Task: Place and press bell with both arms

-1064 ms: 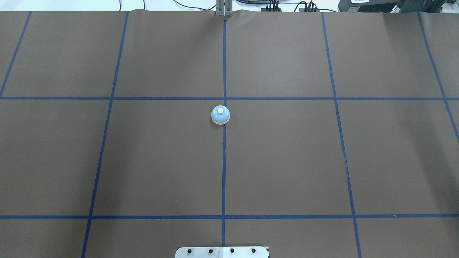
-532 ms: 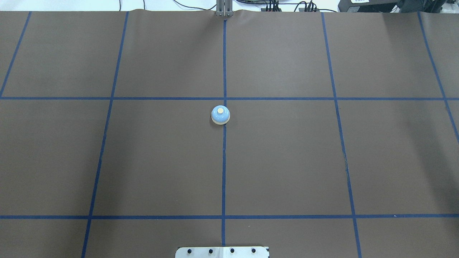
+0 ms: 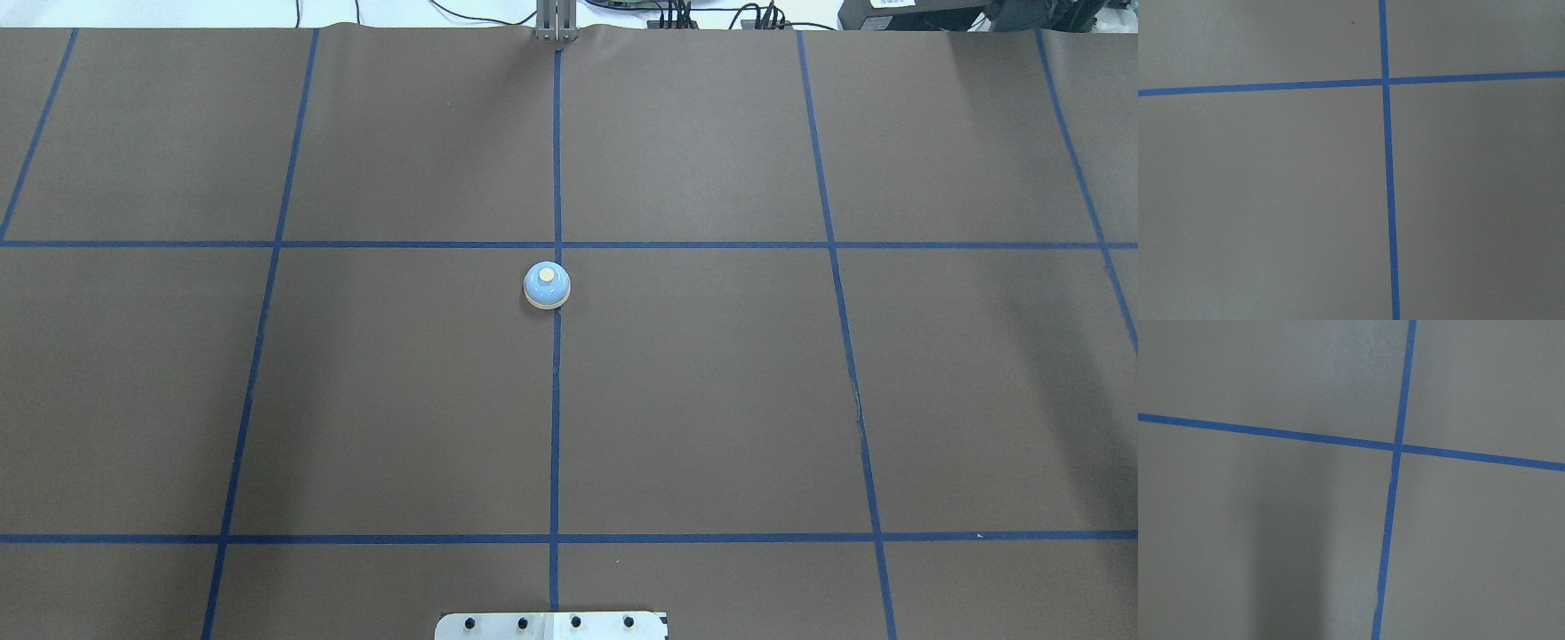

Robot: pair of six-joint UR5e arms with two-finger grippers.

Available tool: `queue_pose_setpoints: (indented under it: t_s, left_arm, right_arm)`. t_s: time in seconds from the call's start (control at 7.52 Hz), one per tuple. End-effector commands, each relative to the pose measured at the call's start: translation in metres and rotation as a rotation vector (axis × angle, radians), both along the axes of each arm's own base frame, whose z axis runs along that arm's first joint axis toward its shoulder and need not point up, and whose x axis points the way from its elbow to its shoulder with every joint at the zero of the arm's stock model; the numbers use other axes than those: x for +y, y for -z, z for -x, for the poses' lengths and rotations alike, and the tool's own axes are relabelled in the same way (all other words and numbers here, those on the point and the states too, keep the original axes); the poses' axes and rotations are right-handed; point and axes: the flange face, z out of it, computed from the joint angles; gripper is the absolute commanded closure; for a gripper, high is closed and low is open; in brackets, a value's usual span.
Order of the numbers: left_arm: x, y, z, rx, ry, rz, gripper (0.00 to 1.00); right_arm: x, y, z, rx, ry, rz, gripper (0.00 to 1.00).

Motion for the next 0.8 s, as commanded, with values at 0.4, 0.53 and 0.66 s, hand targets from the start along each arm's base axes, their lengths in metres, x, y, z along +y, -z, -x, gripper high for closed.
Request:
queue_pose_setpoints:
  t_s: [0.4,0.53,0.66]
  left_arm:
    - [0.0007,-0.0020,-0.0001,0.001,0.000,0.004,0.00]
    - [0.0001,-0.0022,0.0000,0.001,0.000,0.004,0.00]
    - [0.0008,-0.0035,-0.0001,0.001,0.000,0.007,0.00]
  right_arm:
    - [-0.0005,-0.0001,0.0033,0.001,0.009,-0.001,0.00]
    - [-0.0006,-0.0001,0.0040,0.001,0.010,-0.001,0.00]
    - [-0.0007,-0.0002,0.0046,0.003,0.012,-0.001,0.00]
